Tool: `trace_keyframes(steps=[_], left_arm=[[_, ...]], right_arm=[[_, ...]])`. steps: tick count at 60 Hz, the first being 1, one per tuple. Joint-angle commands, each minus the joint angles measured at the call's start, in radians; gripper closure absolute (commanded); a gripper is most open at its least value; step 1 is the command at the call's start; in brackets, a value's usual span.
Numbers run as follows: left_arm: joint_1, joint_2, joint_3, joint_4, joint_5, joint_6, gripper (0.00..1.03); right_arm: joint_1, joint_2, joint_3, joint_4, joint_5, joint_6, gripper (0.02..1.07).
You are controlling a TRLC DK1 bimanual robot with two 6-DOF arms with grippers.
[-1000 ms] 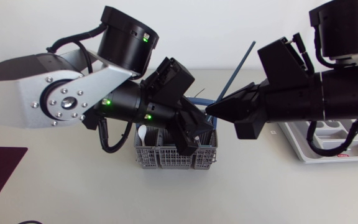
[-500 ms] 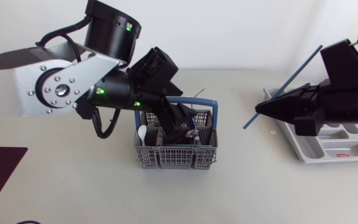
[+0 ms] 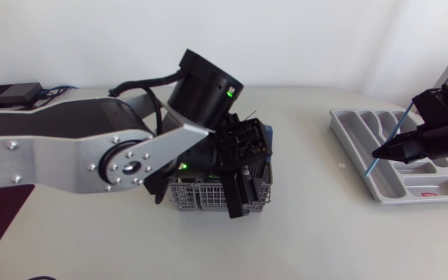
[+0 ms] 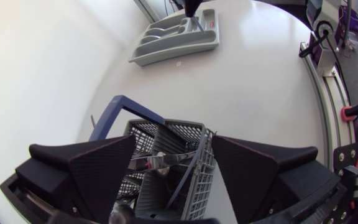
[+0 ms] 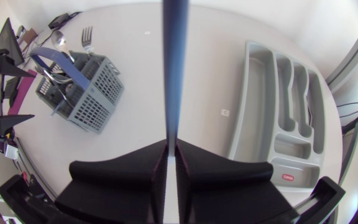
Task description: Sort the cutlery from the basket into the organizer compartments.
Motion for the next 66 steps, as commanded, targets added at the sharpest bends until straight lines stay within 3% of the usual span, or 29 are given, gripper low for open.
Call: trace_keyframes(steps=[1,27,38,66], left_arm=[[-0.01,0.037,-0.023,0.004,-0.017,0.05,0.19],[0.002,0.057,-0.054,0.02,-0.045,0.119,0.19],[0.007,0.053,-0.078,0.041,-0.045,0.122,0.19],[0.01,0.046,-0.118,0.087,-0.058,0.135,0.19]], right_arm=[[-0.032,0.061,0.041,0.007,0.026,-0.04,1.01],[-0.144,0.431,0.205,0.061,0.236,-0.094,1.01],[-0.141,0.544,0.251,0.068,0.244,-0.086,1.01],[-0.062,0.775,0.354,0.248,0.281,0.049,0.99]])
